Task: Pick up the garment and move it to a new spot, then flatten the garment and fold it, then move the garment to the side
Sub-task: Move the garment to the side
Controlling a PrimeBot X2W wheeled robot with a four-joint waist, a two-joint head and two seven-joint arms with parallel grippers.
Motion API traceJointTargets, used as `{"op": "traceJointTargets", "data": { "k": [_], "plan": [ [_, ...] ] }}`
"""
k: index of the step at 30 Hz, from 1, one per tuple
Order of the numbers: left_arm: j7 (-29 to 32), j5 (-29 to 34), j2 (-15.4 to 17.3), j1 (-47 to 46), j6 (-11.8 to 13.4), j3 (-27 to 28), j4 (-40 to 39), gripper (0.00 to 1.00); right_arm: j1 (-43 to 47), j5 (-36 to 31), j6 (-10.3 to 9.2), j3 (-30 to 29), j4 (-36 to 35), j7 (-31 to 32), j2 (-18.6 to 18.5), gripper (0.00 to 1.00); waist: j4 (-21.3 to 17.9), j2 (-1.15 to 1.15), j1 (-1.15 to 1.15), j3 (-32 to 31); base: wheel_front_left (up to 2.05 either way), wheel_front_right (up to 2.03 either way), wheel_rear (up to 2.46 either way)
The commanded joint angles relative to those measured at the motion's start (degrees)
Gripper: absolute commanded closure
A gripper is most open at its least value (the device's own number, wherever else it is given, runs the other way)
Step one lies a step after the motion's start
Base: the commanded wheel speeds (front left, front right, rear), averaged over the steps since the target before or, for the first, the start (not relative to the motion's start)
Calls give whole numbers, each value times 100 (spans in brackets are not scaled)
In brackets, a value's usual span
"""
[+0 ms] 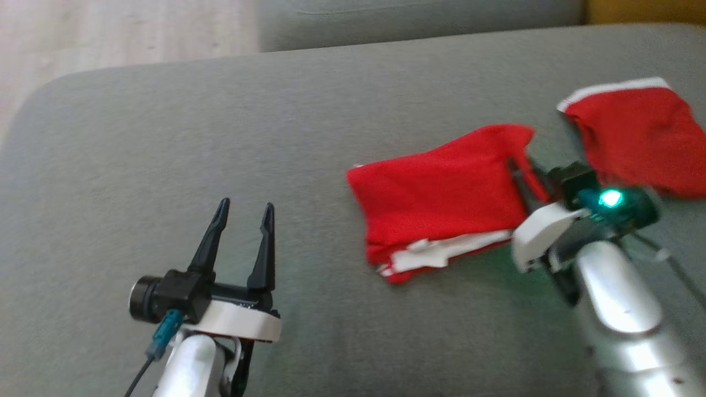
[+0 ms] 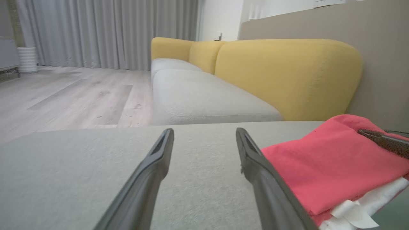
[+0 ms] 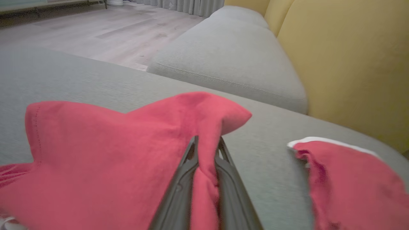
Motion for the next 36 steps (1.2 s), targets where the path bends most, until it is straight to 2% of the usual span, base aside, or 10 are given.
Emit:
{"op": "traceJointTargets", "data": {
  "k": [1,3,4,8,13,21,27,28,30,36],
  "plan": [
    [-46,34,19,-299,21,104,-255,0,-265,-136,-5,164,-419,126,-377,100,-350,0,0,181,0,0,0],
    [-46,56,20,-370,20,133,-318,0,-369,-126,-5,142,-558,230,-660,100,-463,0,0,297,0,0,0],
    [-46,56,20,-370,20,133,-318,0,-369,-126,-5,142,-558,230,-660,100,-463,0,0,297,0,0,0],
    [-46,109,83,-505,-17,220,-407,0,-705,-124,-5,19,-608,383,-1317,100,-610,0,0,597,0,0,0],
    [-46,80,184,-646,-47,421,-425,0,-1225,-260,-5,-368,-299,373,-1812,100,-679,0,0,922,0,0,0],
    [-46,84,306,-790,-125,607,-425,0,-1856,-773,-5,-1105,367,259,-2124,100,-556,0,0,1181,0,0,0],
    [-46,74,285,-651,-145,693,-363,0,-1953,-995,-5,-1322,676,10,-1954,100,-468,0,0,1063,0,0,0],
    [-46,70,276,-618,-148,705,-354,0,-1930,-1063,-5,-1374,713,-22,-1925,82,-454,0,0,1023,0,0,0],
    [-46,73,260,-559,-157,710,-337,0,-1864,-1170,-5,-1483,824,-4,-1855,0,-425,0,0,932,0,0,0],
    [-46,104,219,-451,-176,728,-315,0,-1683,-1388,-5,-1769,905,-136,-1699,0,-351,0,0,558,0,0,0]
  ]
}}
